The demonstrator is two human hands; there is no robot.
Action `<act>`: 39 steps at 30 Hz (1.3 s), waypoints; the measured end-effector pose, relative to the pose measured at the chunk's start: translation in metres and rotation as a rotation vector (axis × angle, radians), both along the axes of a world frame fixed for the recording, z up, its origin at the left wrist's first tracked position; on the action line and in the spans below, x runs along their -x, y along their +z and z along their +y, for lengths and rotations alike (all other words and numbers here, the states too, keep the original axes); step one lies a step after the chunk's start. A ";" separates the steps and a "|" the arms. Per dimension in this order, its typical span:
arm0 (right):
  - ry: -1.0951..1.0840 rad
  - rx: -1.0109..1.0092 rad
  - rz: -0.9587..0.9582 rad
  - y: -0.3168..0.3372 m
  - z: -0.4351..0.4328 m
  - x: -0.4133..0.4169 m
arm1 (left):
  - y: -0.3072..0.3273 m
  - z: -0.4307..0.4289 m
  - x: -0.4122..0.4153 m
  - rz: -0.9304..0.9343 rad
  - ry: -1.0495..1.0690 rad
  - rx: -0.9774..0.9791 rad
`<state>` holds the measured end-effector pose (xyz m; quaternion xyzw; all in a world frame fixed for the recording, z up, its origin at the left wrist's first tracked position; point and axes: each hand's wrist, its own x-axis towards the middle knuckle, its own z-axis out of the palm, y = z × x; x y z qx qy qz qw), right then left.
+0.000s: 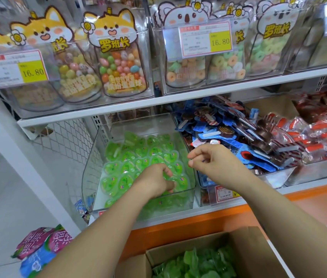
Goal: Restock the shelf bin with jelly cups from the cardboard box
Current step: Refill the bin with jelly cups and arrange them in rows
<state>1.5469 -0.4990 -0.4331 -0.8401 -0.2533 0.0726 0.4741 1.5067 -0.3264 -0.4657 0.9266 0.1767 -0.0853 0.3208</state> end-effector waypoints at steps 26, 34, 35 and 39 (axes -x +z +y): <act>0.304 0.469 -0.420 -0.022 0.219 -0.046 | 0.014 0.119 0.073 -0.776 0.288 -0.198; 0.197 0.452 -0.398 -0.036 0.250 -0.056 | 0.007 0.131 0.071 -0.765 0.341 -0.105; 0.184 0.415 -0.395 -0.036 0.248 -0.055 | 0.007 0.131 0.071 -0.766 0.343 -0.103; 0.164 0.174 -0.415 -0.023 0.219 -0.044 | 0.008 0.128 0.075 -0.777 0.333 -0.165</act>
